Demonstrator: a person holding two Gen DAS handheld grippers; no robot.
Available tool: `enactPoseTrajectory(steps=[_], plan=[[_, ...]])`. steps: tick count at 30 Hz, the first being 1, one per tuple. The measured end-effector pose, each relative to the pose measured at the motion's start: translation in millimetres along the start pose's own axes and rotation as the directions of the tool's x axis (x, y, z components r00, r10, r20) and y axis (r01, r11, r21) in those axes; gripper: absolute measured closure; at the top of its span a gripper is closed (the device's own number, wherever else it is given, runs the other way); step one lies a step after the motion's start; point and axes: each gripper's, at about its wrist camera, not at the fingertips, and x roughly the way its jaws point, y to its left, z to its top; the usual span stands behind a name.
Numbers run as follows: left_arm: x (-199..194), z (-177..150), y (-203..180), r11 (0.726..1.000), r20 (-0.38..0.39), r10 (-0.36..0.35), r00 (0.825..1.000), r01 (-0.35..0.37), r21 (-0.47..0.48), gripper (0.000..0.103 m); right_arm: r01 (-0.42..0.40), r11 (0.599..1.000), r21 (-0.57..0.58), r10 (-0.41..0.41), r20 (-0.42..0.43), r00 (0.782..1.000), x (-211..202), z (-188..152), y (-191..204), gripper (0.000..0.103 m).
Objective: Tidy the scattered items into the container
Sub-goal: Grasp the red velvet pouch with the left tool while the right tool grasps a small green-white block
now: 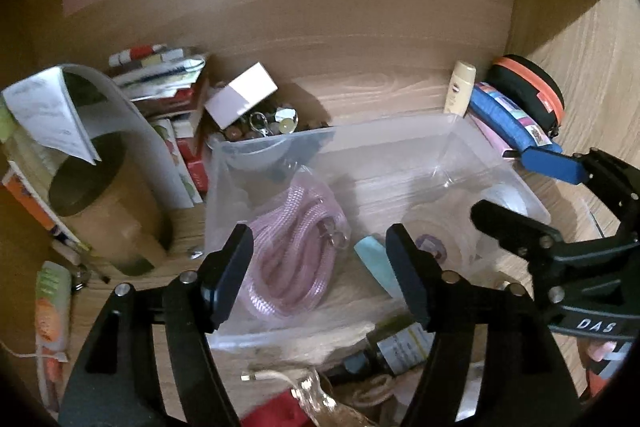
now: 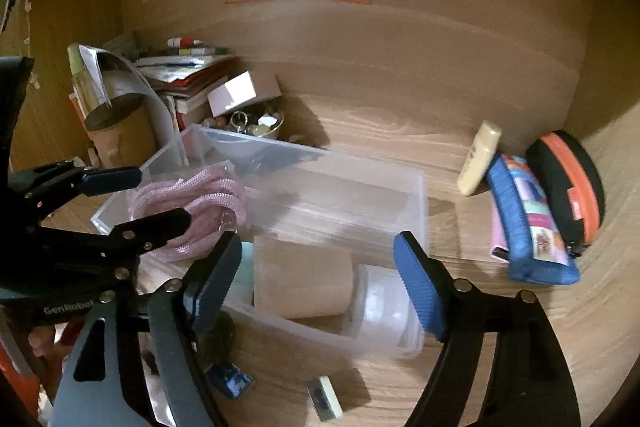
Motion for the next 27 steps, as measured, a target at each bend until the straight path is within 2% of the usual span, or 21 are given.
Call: enactPoseTrajectory(steps=[8,14,19,27], plan=[[-34.9,-5.3,-2.7,1.0,0.055,0.03,0.998,-0.031,0.008,0.023,0.03,1.0,0.002,-0.03,0.044,0.999,-33.8,-8.1,-2.9,0.021],[-55.8,-16.7,-2.8,0.998,0.065,0.055,0.996,-0.056,0.015,0.021,0.036,0.999,-0.001,-0.036,0.052,0.998,-49.6,-20.8,-6.2,0.02],[-66.0,-36.0,4.0,0.997,0.043,0.071,0.997,-0.071,0.003,0.021,0.056,0.998,-0.022,-0.055,0.053,0.997,-62.0,-36.7,-10.2,0.02],[-73.2,-78.9,26.3,0.994,-0.031,0.101,0.994,-0.102,-0.028,0.021,0.067,0.997,-0.035,-0.067,-0.018,0.998,-61.9,-67.7,-18.4,0.02]])
